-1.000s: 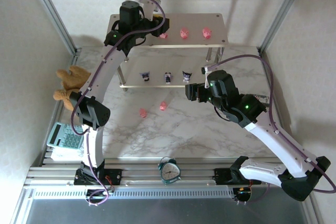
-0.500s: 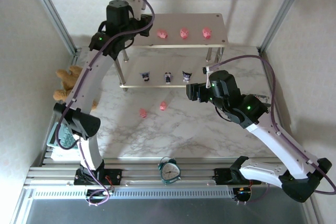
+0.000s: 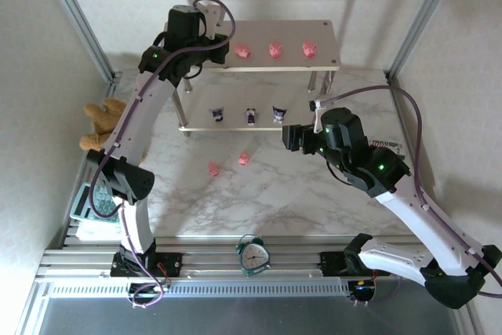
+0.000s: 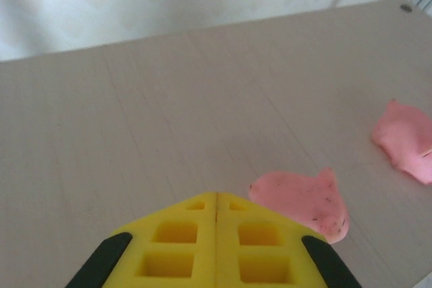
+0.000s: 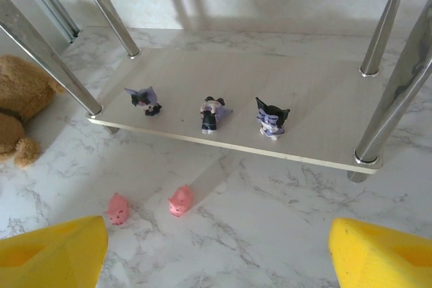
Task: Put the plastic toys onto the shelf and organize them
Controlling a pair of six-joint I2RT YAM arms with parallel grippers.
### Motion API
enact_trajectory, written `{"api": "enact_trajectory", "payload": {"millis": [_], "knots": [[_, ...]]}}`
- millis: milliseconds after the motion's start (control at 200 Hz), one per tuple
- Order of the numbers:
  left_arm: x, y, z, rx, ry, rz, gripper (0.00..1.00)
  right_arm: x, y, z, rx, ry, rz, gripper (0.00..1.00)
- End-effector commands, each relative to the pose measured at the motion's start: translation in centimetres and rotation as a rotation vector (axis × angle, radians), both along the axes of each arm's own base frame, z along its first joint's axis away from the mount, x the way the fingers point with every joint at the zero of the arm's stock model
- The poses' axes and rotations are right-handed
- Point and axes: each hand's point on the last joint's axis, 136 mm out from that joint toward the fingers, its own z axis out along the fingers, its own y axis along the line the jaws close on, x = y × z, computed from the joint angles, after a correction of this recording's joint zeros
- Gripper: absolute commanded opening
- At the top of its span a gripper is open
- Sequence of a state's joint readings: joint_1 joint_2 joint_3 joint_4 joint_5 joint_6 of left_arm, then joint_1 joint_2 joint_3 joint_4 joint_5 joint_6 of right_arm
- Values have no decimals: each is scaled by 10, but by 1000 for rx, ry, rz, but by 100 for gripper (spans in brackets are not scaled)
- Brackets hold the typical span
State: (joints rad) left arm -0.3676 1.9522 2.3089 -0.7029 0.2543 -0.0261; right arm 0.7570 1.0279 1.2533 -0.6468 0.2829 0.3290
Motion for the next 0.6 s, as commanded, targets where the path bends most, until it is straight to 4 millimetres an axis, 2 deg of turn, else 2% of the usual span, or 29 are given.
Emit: {"api": "enact_trajectory", "payload": {"millis": [0,140,350,596], "knots": [[-7,-7,5,-18,13,-41,7,-1,0,2,23,-5,3,85],[-3,-8,-1,-14,23,-40,7,-1,0,1,24,-3,4,85],[2,-12,2,-29,11,-51,7,-1,-2,1,22,-6,-2,85],[9,-15,-8,-24,29,-56,7,-2,-4,3,25,-13,-8,85]]}}
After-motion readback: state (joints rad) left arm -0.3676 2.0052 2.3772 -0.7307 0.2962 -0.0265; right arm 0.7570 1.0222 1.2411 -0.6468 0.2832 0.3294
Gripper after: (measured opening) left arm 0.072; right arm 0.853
